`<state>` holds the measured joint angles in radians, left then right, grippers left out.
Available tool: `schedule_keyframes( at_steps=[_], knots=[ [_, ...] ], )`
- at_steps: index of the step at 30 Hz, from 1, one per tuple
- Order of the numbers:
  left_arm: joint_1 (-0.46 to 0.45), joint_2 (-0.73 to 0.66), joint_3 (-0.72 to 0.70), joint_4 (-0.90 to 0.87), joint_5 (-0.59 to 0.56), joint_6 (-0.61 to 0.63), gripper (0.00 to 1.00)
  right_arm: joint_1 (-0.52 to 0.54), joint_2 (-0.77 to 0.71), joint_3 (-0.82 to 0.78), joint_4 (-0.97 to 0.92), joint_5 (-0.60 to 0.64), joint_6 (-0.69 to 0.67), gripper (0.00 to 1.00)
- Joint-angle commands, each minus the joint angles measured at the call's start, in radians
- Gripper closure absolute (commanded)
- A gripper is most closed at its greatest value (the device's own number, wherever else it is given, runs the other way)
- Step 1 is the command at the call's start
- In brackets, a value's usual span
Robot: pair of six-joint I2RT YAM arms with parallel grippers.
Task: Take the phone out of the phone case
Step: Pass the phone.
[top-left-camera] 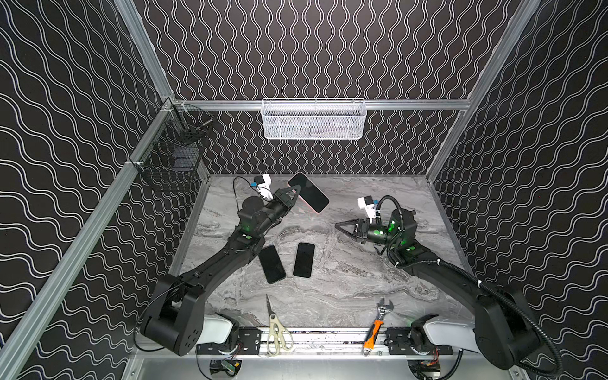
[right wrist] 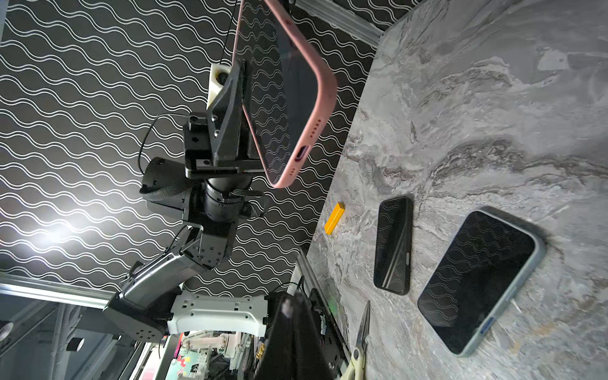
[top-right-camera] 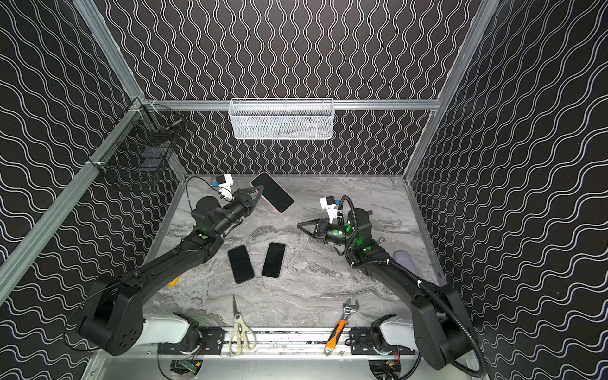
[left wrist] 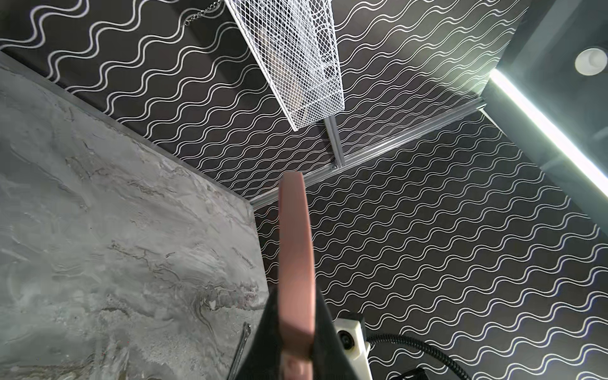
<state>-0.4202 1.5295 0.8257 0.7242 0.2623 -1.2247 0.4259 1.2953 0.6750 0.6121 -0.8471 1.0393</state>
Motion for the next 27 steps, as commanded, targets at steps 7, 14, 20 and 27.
schedule_keyframes(
  at_steps=[7,14,20,27],
  knots=[
    [-0.042,0.035,0.001,0.157,-0.034,-0.041,1.0,0.029,0.048,0.005,0.196,0.016,0.093,0.96],
    [-0.053,0.056,-0.002,0.178,-0.039,-0.06,1.0,0.037,0.06,0.017,0.212,0.013,0.096,0.95],
    [-0.058,0.074,0.004,0.185,-0.036,-0.07,1.0,0.04,0.068,0.015,0.234,0.01,0.102,0.91],
    [-0.07,0.093,0.004,0.202,-0.035,-0.087,1.0,0.039,0.085,0.015,0.26,0.008,0.112,0.87]
  ],
)
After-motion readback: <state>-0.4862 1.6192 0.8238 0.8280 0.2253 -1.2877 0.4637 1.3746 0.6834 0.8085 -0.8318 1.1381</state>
